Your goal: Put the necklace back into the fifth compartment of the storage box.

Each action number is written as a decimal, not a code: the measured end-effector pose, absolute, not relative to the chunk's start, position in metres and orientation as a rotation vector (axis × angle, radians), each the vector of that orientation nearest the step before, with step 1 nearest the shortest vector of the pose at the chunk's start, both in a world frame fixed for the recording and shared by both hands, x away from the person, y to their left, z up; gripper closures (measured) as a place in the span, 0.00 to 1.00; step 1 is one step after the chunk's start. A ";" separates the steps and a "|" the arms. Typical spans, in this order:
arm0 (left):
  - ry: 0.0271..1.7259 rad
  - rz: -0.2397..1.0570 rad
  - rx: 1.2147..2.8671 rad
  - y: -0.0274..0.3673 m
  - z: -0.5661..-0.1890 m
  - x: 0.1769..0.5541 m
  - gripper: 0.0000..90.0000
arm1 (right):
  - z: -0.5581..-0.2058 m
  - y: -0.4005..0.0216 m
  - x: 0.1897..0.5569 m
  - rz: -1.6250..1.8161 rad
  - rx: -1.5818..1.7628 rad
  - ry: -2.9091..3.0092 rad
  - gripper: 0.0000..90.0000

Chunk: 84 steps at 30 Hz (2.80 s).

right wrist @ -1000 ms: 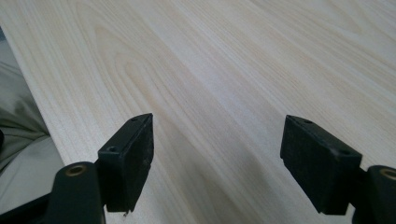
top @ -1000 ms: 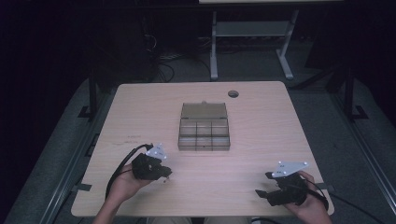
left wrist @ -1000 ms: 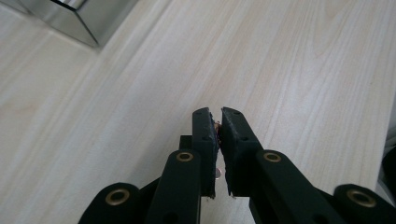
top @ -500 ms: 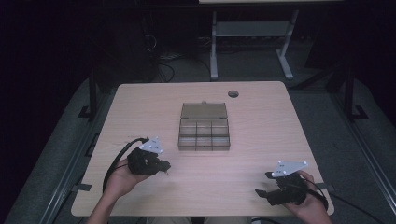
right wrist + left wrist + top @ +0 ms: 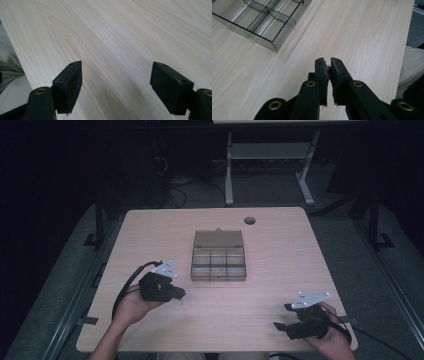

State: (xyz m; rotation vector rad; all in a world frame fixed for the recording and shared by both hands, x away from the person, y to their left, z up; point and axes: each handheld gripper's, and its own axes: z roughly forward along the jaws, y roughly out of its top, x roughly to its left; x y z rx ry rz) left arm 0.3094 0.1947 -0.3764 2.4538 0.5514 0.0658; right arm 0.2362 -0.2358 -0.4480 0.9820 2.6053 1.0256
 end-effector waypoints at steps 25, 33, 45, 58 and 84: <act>0.546 0.029 2.483 0.178 -0.355 0.332 0.93 | -0.449 -0.241 0.241 1.049 1.018 2.588 0.28; 0.539 0.020 2.483 0.172 -0.349 0.339 0.93 | -0.449 -0.244 0.241 1.052 1.017 2.587 0.28; 0.545 0.001 2.467 0.166 -0.344 0.350 0.93 | -0.448 -0.246 0.242 1.058 1.031 2.577 0.28; 0.502 -0.003 2.483 0.148 -0.333 0.363 0.93 | -0.448 -0.246 0.243 1.073 1.023 2.577 0.28; 0.489 0.010 2.484 0.120 -0.324 0.392 0.93 | -0.447 -0.249 0.242 1.106 1.037 2.562 0.28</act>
